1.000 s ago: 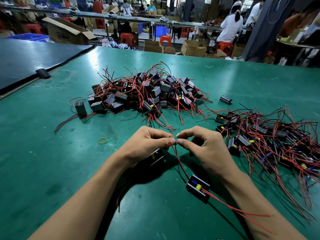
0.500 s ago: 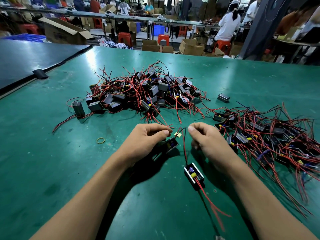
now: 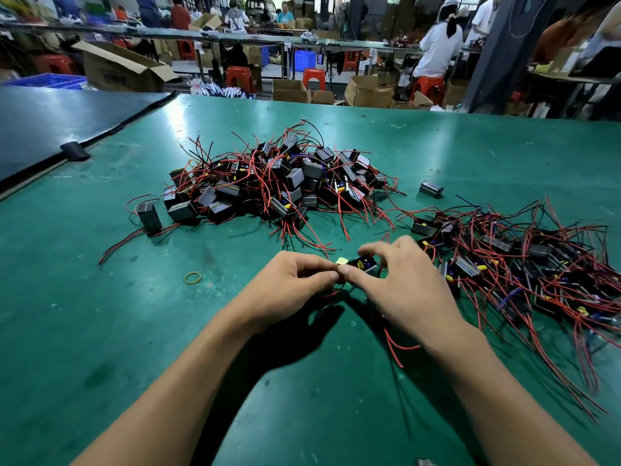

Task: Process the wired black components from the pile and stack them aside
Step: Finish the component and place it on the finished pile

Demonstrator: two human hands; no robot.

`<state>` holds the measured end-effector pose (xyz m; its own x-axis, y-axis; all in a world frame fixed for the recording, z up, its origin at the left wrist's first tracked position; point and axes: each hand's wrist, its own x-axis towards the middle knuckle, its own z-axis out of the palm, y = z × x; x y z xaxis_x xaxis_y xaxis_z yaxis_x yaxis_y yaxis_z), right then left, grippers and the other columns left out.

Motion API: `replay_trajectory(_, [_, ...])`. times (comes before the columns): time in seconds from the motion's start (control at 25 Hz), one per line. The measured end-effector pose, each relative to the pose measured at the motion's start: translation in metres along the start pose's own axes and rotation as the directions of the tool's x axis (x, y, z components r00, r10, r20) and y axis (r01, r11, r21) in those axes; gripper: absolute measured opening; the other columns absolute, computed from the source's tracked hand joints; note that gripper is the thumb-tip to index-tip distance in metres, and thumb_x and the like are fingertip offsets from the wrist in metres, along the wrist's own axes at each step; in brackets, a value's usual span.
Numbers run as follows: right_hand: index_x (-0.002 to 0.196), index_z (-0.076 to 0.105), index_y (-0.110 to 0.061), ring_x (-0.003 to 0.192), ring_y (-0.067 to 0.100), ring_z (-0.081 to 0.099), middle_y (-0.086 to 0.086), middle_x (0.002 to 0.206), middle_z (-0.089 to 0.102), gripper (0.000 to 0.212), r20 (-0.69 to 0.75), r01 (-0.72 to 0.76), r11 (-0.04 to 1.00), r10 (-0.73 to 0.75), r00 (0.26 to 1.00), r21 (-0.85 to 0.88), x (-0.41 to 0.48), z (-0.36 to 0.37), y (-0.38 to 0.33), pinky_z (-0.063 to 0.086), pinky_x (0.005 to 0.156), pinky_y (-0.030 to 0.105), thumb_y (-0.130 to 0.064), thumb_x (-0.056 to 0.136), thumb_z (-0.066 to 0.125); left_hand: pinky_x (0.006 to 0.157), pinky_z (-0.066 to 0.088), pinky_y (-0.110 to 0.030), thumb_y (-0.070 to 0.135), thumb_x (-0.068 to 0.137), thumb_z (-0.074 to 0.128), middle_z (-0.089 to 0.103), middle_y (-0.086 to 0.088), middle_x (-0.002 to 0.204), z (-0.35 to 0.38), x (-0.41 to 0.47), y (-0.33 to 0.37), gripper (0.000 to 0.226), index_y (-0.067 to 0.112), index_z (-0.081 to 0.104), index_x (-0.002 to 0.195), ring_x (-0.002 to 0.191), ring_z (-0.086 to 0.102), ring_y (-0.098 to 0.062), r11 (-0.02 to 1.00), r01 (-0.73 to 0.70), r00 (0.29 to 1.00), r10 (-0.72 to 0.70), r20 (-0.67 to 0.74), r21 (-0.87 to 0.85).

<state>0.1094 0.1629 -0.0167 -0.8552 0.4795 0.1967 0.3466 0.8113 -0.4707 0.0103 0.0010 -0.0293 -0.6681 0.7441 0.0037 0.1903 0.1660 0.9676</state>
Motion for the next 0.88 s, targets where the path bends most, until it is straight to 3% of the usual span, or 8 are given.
replay_trajectory(0.12, [0.134,0.05,-0.044,0.11,0.029,0.059,-0.001,0.109,0.044,0.058,0.057,-0.094,0.989,0.101,0.993,-0.115,-0.003,0.004,-0.001,0.046,0.085,0.041,-0.078,0.088,0.037,0.088,0.053,-0.028,0.0,0.093,0.058,0.076,-0.001,0.1,0.003,0.002,-0.001,0.032,0.018,0.067,0.117,0.089,0.068,-0.009,1.0,-0.01,1.0,0.01,0.012,-0.03])
replay_trajectory(0.24, [0.148,0.024,-0.046,0.11,0.035,0.059,0.003,0.12,0.042,0.059,0.056,-0.008,0.984,0.018,0.998,-0.177,-0.007,0.014,-0.002,0.044,0.079,0.042,-0.071,0.095,0.029,0.08,0.05,-0.024,-0.003,0.092,0.057,0.077,0.0,0.096,0.005,0.005,-0.002,0.042,0.019,0.057,0.128,0.075,0.064,-0.005,1.0,-0.014,0.997,0.012,-0.071,-0.022])
replay_trajectory(0.4, [0.141,0.036,-0.05,0.116,0.029,0.055,-0.003,0.113,0.039,0.046,0.203,0.049,0.99,-0.022,0.979,-0.131,-0.003,0.017,-0.002,0.043,0.088,0.04,-0.062,0.097,0.035,0.071,0.049,-0.018,-0.005,0.092,0.053,0.077,0.0,0.091,0.003,0.007,-0.006,0.041,0.018,0.057,0.126,0.073,0.063,-0.01,0.999,-0.008,0.995,0.005,-0.104,-0.034])
replay_trajectory(0.52, [0.141,0.034,-0.05,0.115,0.027,0.054,-0.006,0.112,0.036,0.054,0.268,0.053,0.992,-0.02,0.963,-0.118,-0.002,0.015,0.002,0.042,0.088,0.038,-0.057,0.088,0.046,0.063,0.046,-0.013,-0.005,0.093,0.052,0.077,0.002,0.088,0.003,0.007,-0.007,0.039,0.019,0.058,0.123,0.077,0.064,-0.013,0.999,-0.002,0.994,-0.003,-0.109,-0.038])
replay_trajectory(0.76, [0.131,0.046,-0.042,0.107,0.027,0.054,-0.002,0.104,0.039,0.034,0.095,0.107,0.988,-0.096,0.991,-0.114,0.001,0.023,0.005,0.047,0.083,0.038,-0.043,0.098,0.051,0.06,0.047,-0.017,0.017,0.097,0.057,0.077,-0.002,0.088,0.003,0.008,-0.008,0.02,0.018,0.064,0.116,0.069,0.06,-0.008,0.993,-0.004,0.989,-0.013,-0.147,-0.117])
replay_trajectory(0.88, [0.127,0.051,-0.041,0.102,0.026,0.056,-0.001,0.103,0.04,0.027,0.008,0.086,0.992,-0.086,0.996,-0.095,0.005,0.016,0.013,0.046,0.078,0.035,-0.041,0.1,0.049,0.057,0.047,-0.02,0.034,0.096,0.056,0.076,-0.01,0.088,0.003,0.009,-0.004,0.03,0.01,0.065,0.113,0.063,0.058,-0.011,0.971,-0.005,0.982,-0.04,-0.184,-0.239])
